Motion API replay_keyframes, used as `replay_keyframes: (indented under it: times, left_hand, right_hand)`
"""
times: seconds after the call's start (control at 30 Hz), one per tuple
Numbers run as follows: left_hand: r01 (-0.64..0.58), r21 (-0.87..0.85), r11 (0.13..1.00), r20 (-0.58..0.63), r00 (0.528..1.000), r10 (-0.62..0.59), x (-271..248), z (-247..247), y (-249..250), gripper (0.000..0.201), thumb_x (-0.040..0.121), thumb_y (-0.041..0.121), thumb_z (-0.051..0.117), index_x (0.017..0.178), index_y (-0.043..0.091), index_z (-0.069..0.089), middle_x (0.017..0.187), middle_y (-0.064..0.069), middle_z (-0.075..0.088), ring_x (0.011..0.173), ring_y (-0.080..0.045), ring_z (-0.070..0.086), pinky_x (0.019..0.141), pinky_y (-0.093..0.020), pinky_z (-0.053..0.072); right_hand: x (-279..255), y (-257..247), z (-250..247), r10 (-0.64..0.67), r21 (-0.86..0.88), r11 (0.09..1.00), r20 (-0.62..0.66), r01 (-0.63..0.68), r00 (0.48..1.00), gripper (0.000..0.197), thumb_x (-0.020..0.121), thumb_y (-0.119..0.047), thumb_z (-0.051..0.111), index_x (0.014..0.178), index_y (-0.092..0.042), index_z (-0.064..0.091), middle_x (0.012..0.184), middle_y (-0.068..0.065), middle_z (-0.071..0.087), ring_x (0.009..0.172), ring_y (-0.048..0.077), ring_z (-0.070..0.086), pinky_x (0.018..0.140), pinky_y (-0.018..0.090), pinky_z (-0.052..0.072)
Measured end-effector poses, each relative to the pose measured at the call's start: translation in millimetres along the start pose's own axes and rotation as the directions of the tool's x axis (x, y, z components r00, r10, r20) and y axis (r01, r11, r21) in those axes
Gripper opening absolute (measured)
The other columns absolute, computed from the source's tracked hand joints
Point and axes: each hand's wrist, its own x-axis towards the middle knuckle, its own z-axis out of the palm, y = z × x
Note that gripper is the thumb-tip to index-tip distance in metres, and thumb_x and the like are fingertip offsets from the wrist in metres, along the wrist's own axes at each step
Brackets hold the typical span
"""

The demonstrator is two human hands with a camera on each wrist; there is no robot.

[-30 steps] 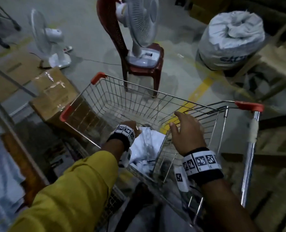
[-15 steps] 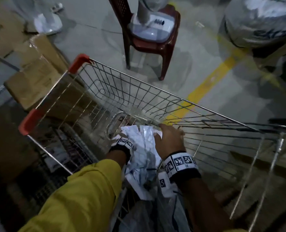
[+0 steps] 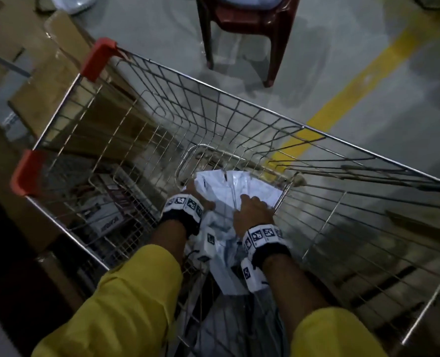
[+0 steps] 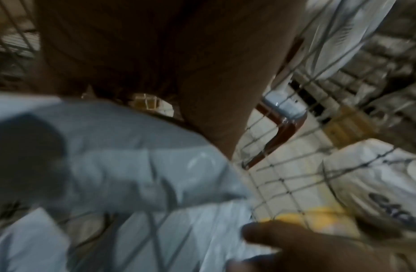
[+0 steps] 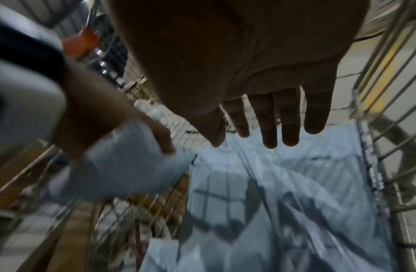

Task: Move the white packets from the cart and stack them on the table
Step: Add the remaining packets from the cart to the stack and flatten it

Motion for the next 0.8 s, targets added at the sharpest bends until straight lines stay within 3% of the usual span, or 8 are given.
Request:
replay_keyframes:
  times: [0.1, 0.17, 0.3, 0.4, 0.5, 0.63, 0.73, 0.8]
  left_hand:
    - [-0.042, 0.021, 0.999, -0.039, 0.998, 0.043, -51, -52, 12, 0.081, 0.086, 0.044, 0.071, 0.153, 0.028, 0.028, 0.152, -0.016, 0.04, 0.133, -0.04, 0.046, 0.111, -0.048, 0.039]
    - [-0.107, -0.009, 0.994, -0.104, 0.989, 0.105, -72, -77, 16, 0.069, 0.088, 0.04, 0.068, 0.147, 0.032, 0.032, 0.141, -0.012, 0.05, 0.118, -0.038, 0.054, 0.097, -0.042, 0.047]
    - [-0.092, -0.131, 0.987, -0.214, 0.975, 0.063, -86, -104, 9, 0.091, 0.082, 0.046, 0.076, 0.155, 0.035, 0.023, 0.155, -0.016, 0.031, 0.139, -0.039, 0.035, 0.106, -0.041, 0.037]
    - [-0.061, -0.146, 0.987, -0.279, 0.96, 0.018, -104, -114, 7, 0.092, 0.079, 0.051, 0.077, 0.153, 0.045, 0.023, 0.15, -0.02, 0.023, 0.138, -0.042, 0.029, 0.105, -0.045, 0.037]
    - [-0.084, -0.193, 0.978, -0.295, 0.955, 0.023, -120, -118, 7, 0.09, 0.079, 0.05, 0.077, 0.152, 0.047, 0.025, 0.147, -0.017, 0.025, 0.135, -0.04, 0.031, 0.103, -0.045, 0.038]
    - [-0.143, -0.267, 0.953, -0.333, 0.942, 0.048, -138, -123, 4, 0.087, 0.078, 0.05, 0.077, 0.151, 0.047, 0.028, 0.146, -0.015, 0.027, 0.134, -0.038, 0.032, 0.102, -0.044, 0.038]
    - [-0.193, -0.298, 0.935, -0.385, 0.921, 0.067, -158, -127, 6, 0.086, 0.078, 0.052, 0.076, 0.151, 0.046, 0.03, 0.144, -0.015, 0.029, 0.134, -0.037, 0.032, 0.098, -0.04, 0.036]
    - [-0.231, -0.326, 0.917, -0.414, 0.907, 0.081, -178, -132, 5, 0.086, 0.077, 0.055, 0.074, 0.151, 0.045, 0.031, 0.145, -0.015, 0.03, 0.134, -0.036, 0.033, 0.103, -0.042, 0.036]
  right_hand:
    - [11, -18, 32, -0.09, -0.092, 0.992, 0.022, 0.092, 0.996, 0.068, 0.095, -0.03, 0.056, 0.154, -0.018, 0.024, 0.151, 0.021, 0.031, 0.128, 0.044, 0.042, 0.103, 0.053, 0.038]
    - [19, -28, 54, -0.115, -0.149, 0.982, 0.021, 0.117, 0.993, 0.082, 0.095, -0.038, 0.057, 0.158, -0.022, 0.008, 0.159, 0.027, 0.012, 0.134, 0.049, 0.035, 0.102, 0.058, 0.039]
    - [26, -48, 84, -0.054, -0.315, 0.948, -0.009, 0.048, 0.999, 0.106, 0.088, -0.061, 0.051, 0.158, -0.011, -0.011, 0.159, 0.035, 0.002, 0.137, 0.054, 0.03, 0.088, 0.059, 0.047]
    - [30, -60, 91, 0.02, -0.239, 0.971, -0.045, -0.03, 0.999, 0.086, 0.098, -0.044, 0.045, 0.159, -0.01, -0.006, 0.161, 0.034, 0.003, 0.141, 0.057, 0.023, 0.078, 0.063, 0.052]
    - [28, -61, 85, 0.061, -0.172, 0.983, -0.034, -0.066, 0.998, 0.08, 0.101, -0.031, 0.048, 0.16, -0.018, -0.004, 0.162, 0.031, -0.002, 0.143, 0.052, 0.023, 0.084, 0.069, 0.048]
    - [13, -44, 62, -0.015, -0.169, 0.985, -0.013, 0.013, 1.0, 0.1, 0.089, -0.059, 0.055, 0.16, -0.021, -0.006, 0.163, 0.027, -0.001, 0.135, 0.047, 0.035, 0.101, 0.058, 0.038]
    - [-1, -40, 30, -0.006, -0.09, 0.996, 0.01, 0.007, 1.0, 0.093, 0.088, -0.067, 0.05, 0.16, -0.027, 0.007, 0.166, 0.018, 0.0, 0.141, 0.049, 0.027, 0.112, 0.061, 0.024]
    - [-22, -43, 5, -0.02, -0.076, 0.997, -0.047, 0.016, 0.999, 0.085, 0.085, -0.069, 0.05, 0.156, -0.033, 0.02, 0.166, 0.012, 0.007, 0.14, 0.047, 0.03, 0.111, 0.06, 0.028]
